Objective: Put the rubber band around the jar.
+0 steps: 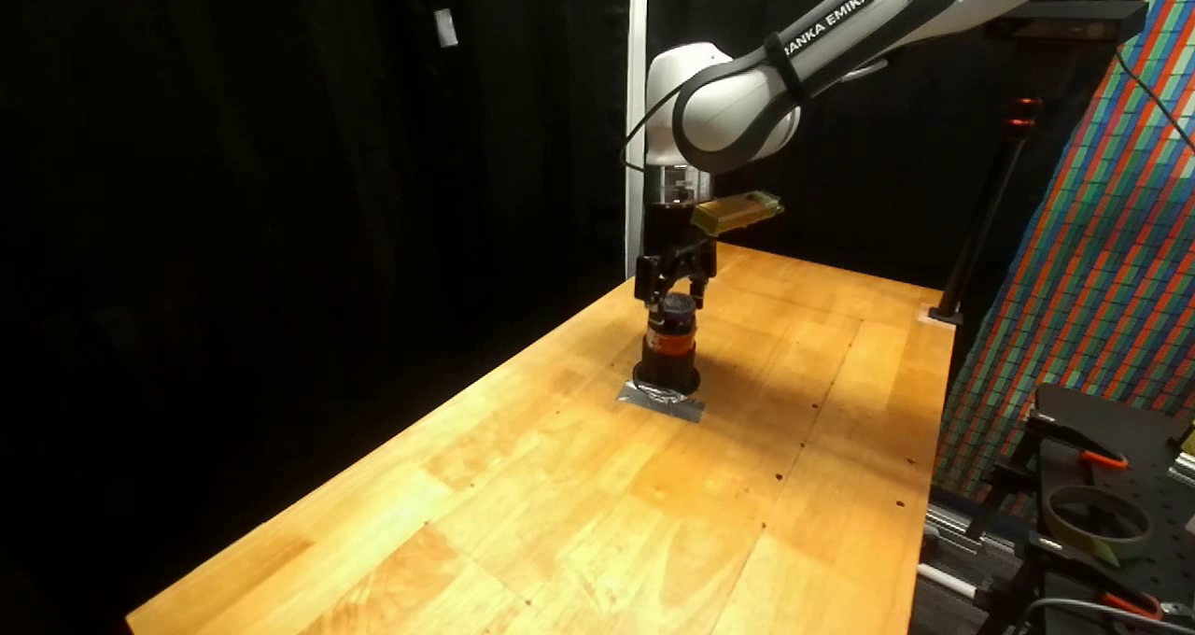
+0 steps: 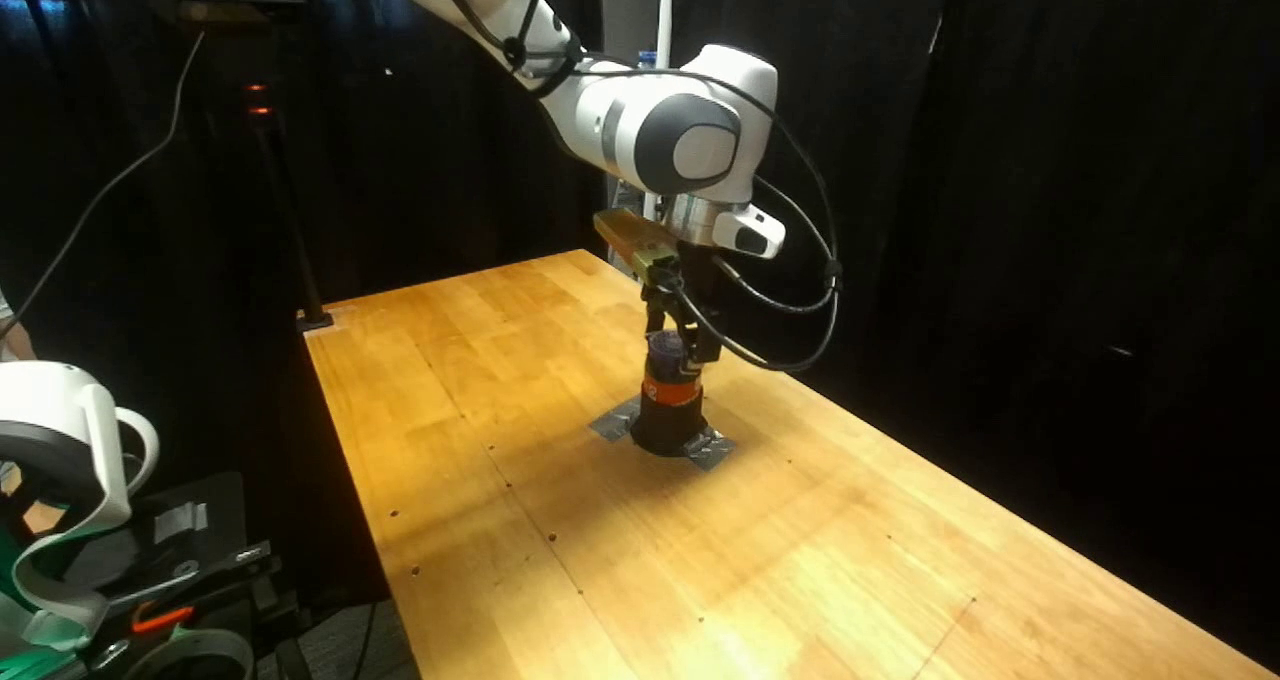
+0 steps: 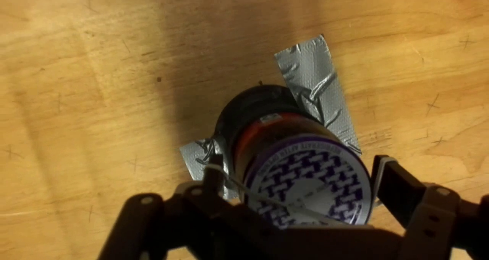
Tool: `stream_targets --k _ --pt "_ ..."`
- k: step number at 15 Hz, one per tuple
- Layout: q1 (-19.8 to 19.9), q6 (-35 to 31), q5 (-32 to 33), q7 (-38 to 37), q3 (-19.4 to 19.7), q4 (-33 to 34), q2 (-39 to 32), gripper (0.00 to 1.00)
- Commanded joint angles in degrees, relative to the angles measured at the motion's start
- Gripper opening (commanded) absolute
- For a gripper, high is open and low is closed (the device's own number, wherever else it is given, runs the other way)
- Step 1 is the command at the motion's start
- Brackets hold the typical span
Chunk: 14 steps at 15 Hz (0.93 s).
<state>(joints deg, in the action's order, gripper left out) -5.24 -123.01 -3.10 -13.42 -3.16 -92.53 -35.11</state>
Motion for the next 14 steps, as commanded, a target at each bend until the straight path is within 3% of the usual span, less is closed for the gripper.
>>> stream_targets --k 1,8,9,11,14 --pt "1.79 2.32 -4.51 3.10 -1.07 -6.05 5.07 1.00" --pt "5.43 -0.36 -14.24 10.31 -1.96 -14.77 10.17 1.00" --pt "5.60 -0.63 -15.01 11.18 -1.98 -15.93 10.47 0.75" --pt "5.70 0.27 -15.56 12.99 -1.99 -17.65 10.49 0.68" --pt "4.52 -4.87 -14.83 12.89 -1.56 -21.53 11.01 0.42"
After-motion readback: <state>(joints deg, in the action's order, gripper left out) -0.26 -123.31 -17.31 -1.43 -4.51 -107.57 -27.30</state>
